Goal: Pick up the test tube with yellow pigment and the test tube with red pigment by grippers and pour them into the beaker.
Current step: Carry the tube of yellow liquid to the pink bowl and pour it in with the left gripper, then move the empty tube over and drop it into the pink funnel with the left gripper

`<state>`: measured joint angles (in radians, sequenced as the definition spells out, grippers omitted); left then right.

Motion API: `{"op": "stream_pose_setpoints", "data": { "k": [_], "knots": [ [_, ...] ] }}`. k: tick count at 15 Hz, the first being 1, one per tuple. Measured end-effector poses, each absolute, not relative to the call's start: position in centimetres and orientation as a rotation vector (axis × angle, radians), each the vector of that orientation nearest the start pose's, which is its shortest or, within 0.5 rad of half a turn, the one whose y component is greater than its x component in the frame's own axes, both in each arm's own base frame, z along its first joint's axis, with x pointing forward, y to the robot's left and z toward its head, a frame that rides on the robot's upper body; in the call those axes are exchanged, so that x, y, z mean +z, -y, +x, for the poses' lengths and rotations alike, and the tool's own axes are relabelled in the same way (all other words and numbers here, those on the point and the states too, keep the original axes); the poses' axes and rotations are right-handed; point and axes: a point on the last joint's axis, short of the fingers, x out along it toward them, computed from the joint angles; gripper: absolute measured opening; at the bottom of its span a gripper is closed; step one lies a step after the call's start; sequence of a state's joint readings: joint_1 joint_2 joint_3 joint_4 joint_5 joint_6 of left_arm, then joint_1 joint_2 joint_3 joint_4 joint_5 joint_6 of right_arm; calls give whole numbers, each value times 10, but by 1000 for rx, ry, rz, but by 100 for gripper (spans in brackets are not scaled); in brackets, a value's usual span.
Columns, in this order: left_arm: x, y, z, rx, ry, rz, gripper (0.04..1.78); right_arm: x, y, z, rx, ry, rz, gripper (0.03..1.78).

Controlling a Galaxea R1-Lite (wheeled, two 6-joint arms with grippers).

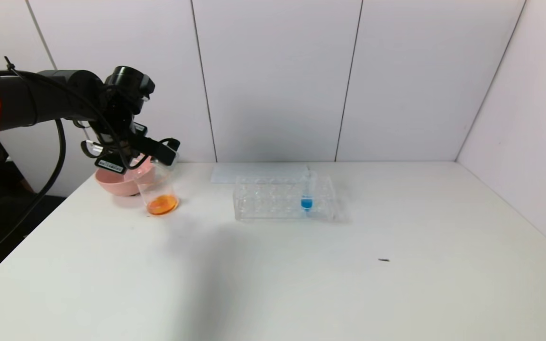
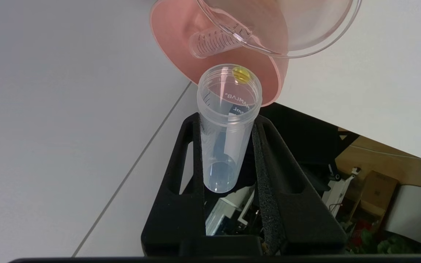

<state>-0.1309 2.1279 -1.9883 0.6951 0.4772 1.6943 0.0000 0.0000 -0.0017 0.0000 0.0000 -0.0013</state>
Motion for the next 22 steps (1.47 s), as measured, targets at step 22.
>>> {"op": "stream_pose_setpoints", "data": {
  "k": [22],
  "knots": [
    [261, 21, 377, -428, -675, 961, 44, 76, 0, -23, 0, 2, -1, 170]
  ]
}}
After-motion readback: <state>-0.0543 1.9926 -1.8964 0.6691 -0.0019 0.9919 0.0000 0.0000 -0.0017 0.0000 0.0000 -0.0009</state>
